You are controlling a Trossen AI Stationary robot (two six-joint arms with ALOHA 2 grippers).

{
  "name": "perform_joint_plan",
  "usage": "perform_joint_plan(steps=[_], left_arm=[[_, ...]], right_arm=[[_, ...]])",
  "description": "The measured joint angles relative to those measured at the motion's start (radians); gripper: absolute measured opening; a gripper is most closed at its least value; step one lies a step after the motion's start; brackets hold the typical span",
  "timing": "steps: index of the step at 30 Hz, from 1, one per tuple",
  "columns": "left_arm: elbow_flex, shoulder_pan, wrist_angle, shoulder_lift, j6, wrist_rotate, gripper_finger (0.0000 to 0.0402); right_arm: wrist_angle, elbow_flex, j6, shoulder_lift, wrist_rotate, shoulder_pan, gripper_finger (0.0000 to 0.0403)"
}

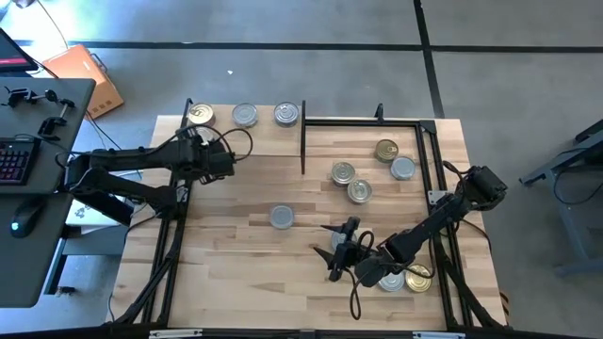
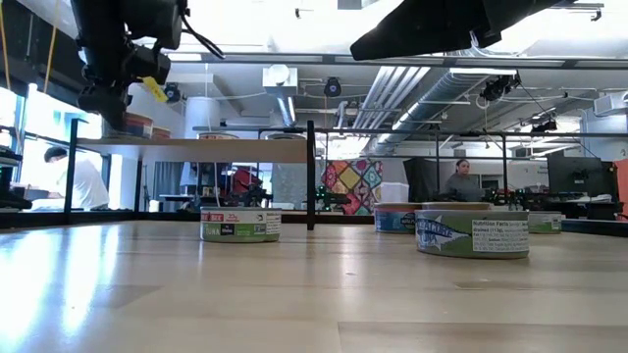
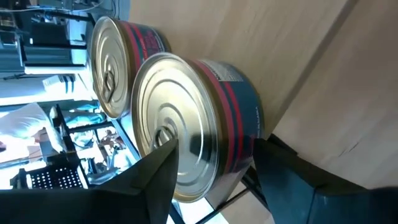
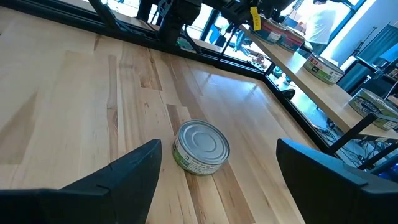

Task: Stack canned seafood by type on shelf
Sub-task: Put the blue tuna can on the shelf aligned with the other blue tuna can, then put the green white tuna can on the shelf aligned with the other green white tuna can

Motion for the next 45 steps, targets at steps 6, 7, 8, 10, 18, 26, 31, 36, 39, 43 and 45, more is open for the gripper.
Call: perform_joint_plan(steps=[6,7,8,10,18,26,31,36,39,43,45], left_arm=[[0.0,0.0,0.002,0.0,0.0,-0.02,0.0198],[0.0,0.0,0.002,0.0,0.001,-0.027,0.0198],[0.0,0.0,0.002,0.0,0.001,-0.033,0.0198],[0.0,0.0,0.002,0.0,0.001,-0.048,0.0198],[0.001,-0.007,0.002,0.0,0.001,-0.075,0.0197],[0.001,-0.066,0.001,0.0,-0.058,-0.073,0.0197],[0.001,-0.148,0.017,0.0,-0.164,-0.073,0.0197],[0.001,-0.282,0.149,0.0,-0.208,-0.073,0.0197],[0.001,-0.366,0.275,0.0,-0.187,-0.072,0.0197],[-0.027,-0.466,0.487,0.0,-0.109,-0.072,0.0197],[-0.064,-0.509,0.616,0.0,-0.048,-0.07,0.0197]], right_arm=[[0.0,0.0,0.0,0.0,0.0,0.0,0.0311],[0.0,0.0,0.0,0.0,0.0,0.0,0.0311],[0.0,0.0,0.0,0.0,0.0,0.0,0.0311],[0.0,0.0,0.0,0.0,0.0,0.0,0.0311],[0.0,0.0,0.0,0.0,0.0,0.0,0.0311],[0.0,0.0,0.0,0.0,0.0,0.0,0.0311],[0.001,0.0,0.0,0.0,0.0,0.0,0.0311],[0.003,0.0,0.008,0.0,-0.002,-0.009,0.0311],[0.002,0.0,0.03,0.0,-0.034,-0.026,0.0311],[0.001,0.0,0.065,0.0,-0.121,-0.05,0.0311],[0.0,0.0,0.079,0.0,-0.156,-0.061,0.0311]])
